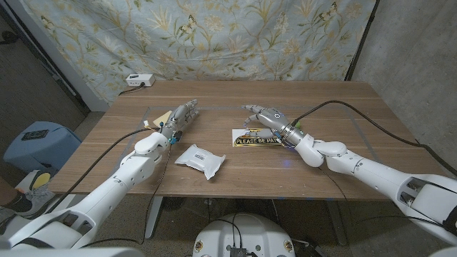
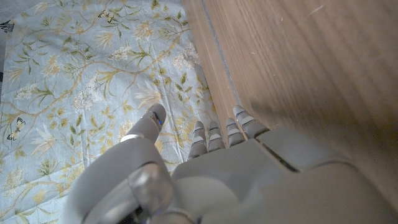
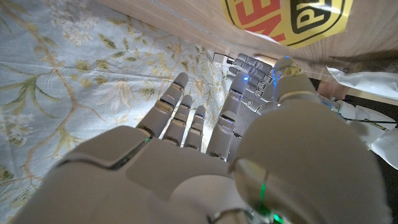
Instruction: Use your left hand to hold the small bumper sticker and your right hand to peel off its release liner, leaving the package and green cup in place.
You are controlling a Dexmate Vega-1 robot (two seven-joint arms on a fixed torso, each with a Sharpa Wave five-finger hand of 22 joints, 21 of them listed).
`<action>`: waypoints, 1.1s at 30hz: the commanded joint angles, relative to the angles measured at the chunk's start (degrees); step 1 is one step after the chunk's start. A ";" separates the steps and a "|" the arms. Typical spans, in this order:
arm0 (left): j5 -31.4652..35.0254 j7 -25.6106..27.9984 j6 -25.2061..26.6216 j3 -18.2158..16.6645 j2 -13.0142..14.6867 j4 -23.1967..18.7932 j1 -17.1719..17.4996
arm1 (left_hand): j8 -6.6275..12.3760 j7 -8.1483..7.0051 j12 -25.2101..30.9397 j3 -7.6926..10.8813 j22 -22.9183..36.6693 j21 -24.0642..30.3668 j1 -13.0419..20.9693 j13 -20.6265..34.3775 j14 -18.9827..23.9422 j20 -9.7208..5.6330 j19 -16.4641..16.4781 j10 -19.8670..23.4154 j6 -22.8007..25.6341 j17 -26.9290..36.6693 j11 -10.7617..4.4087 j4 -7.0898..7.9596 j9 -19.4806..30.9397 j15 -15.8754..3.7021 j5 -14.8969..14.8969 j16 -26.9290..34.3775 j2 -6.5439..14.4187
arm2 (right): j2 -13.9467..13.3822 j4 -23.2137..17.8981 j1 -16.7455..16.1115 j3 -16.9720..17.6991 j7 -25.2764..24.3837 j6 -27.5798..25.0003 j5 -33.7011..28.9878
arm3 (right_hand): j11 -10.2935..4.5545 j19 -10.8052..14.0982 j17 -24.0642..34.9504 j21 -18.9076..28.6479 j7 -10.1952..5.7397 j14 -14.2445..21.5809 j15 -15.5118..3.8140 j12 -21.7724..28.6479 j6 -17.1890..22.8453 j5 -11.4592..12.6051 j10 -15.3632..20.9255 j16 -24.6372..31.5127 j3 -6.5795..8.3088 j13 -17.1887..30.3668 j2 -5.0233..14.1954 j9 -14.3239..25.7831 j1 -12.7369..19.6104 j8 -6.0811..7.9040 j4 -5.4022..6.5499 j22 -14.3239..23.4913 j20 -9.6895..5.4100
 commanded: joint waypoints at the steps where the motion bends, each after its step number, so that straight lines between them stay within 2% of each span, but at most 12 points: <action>1: 0.41 -0.03 0.91 0.54 0.11 0.17 -0.82 | 0.18 -0.05 -0.09 -0.13 0.09 -0.31 0.66 0.16 -0.11 0.08 0.38 0.10 -0.21 0.25 0.47 -0.01 0.16 0.28 0.28 0.29 0.00 | 2.35 6.14 3.15 -2.95 -3.09 3.02 0.74 | -0.06 0.37 0.13 0.26 -0.03 0.71 -5.07 0.47 0.20 0.50 0.73 0.40 0.38 0.11 -0.02 0.14 0.70 -0.15 0.08 0.12 -0.61; 19: 1.47 -0.90 2.52 1.87 -0.04 0.75 -2.94 | 0.16 -0.24 -0.12 -0.43 0.10 -0.36 0.87 0.19 -0.13 0.13 0.41 0.02 -0.25 0.25 0.47 -0.02 0.16 0.25 0.33 0.29 0.06 | 4.57 13.55 6.03 -7.05 -7.64 5.09 1.51 | -0.27 0.70 0.24 0.30 -0.18 1.04 -5.36 0.54 0.10 0.77 1.24 0.48 0.52 0.10 0.08 0.13 0.77 -0.53 0.28 0.14 -0.75; 23: 1.56 -0.83 3.16 2.08 0.07 0.50 -2.98 | 0.16 -0.29 -0.14 -0.49 0.10 -0.36 0.90 0.20 -0.13 0.12 0.41 -0.03 -0.26 0.25 0.43 -0.02 0.17 0.24 0.34 0.29 0.07 | 3.24 11.74 5.54 -6.90 -6.99 4.69 2.12 | -0.32 0.78 0.27 0.30 -0.19 1.15 -5.31 0.52 0.06 0.84 1.28 0.50 0.55 0.10 0.09 0.13 0.78 -0.63 0.33 0.14 -0.74; 33: 1.91 -1.86 2.90 3.11 -1.37 2.24 -4.29 | 0.19 -0.33 -0.15 -0.64 0.11 -0.39 1.00 0.21 -0.11 0.15 0.41 -0.08 -0.19 0.25 0.44 -0.02 0.17 0.31 0.36 0.30 0.09 | -1.79 2.28 1.76 -3.56 -2.36 1.96 3.68 | -0.27 0.81 0.33 0.26 -0.27 1.19 -5.25 0.47 -0.30 0.96 1.36 0.48 0.58 0.09 0.08 0.13 0.72 -0.99 0.44 0.15 -0.66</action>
